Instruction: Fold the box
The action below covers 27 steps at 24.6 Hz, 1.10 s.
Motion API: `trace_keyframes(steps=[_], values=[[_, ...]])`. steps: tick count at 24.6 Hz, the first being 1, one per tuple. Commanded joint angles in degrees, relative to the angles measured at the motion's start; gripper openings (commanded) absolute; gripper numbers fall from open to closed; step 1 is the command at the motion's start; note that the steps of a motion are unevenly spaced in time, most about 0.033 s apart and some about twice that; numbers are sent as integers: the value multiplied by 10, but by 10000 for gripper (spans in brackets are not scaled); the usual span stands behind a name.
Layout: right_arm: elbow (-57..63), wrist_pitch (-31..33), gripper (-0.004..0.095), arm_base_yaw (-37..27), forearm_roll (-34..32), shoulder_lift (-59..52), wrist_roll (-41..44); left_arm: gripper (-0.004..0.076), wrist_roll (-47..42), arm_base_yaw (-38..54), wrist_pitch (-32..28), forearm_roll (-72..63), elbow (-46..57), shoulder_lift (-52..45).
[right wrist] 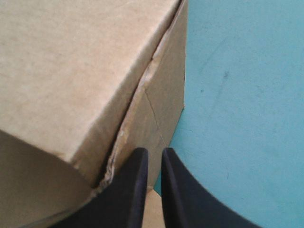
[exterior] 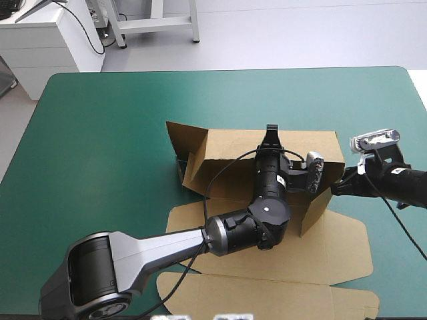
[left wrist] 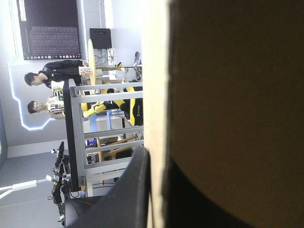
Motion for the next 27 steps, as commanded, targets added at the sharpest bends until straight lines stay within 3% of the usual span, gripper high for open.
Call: trace_keyframes(steps=[1, 3, 12, 16, 21, 27], values=[[-15, 11, 345, -3, 7, -14, -28, -8, -3, -4, -7, -3, -7, -24], [-15, 28, 404, -3, 6, -15, -56, -8, -6, -4, -7, -3, -7, -24], [-16, 74, 448, -2, -15, -16, -83, -8, -22, -4, -2, 20, -7, -24], [-16, 79, 513, -2, 14, -16, -101, -8, -23, -4, -3, 24, -7, -24], [-16, 85, 516, -2, 84, -14, -166, -8, -41, -4, -2, 26, -21, -24], [-16, 47, 516, -2, 88, -3, -169, -8, -46, -4, -3, 26, -44, -34]])
